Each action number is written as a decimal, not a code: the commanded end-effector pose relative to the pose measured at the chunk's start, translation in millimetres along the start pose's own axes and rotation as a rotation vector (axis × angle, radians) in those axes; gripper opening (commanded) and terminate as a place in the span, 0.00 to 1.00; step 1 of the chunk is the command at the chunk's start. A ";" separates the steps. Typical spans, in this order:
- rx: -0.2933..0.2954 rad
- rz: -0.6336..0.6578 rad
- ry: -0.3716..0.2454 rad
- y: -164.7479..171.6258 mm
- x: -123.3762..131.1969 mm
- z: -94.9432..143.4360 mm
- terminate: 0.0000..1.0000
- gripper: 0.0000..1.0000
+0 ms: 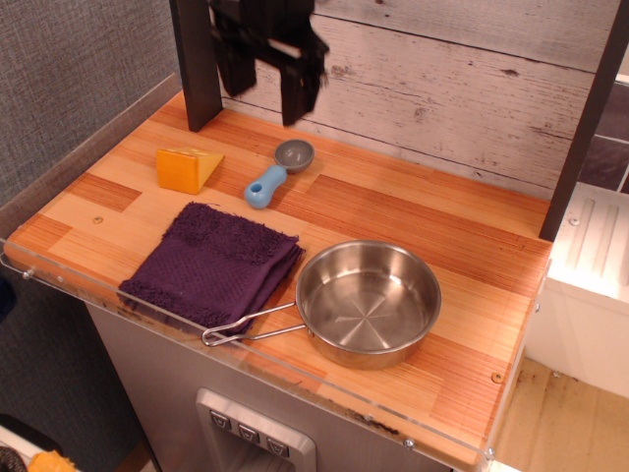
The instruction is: Take the spoon and place it on the top of the purple cloth.
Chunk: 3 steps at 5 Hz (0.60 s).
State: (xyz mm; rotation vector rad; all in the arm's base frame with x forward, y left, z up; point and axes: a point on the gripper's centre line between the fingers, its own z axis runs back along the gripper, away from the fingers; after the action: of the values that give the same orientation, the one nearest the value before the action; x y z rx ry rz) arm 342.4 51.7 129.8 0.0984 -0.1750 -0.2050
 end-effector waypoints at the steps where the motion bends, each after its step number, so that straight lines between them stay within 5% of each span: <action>1: -0.014 0.053 -0.057 1.2 -27.9 31.8 0.00 1.00; 3: -0.044 0.081 -0.046 -1.2 -38.5 32.3 0.00 1.00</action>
State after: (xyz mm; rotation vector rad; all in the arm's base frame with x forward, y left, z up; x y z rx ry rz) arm 302.4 51.7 140.7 0.0290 -0.1747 -0.1339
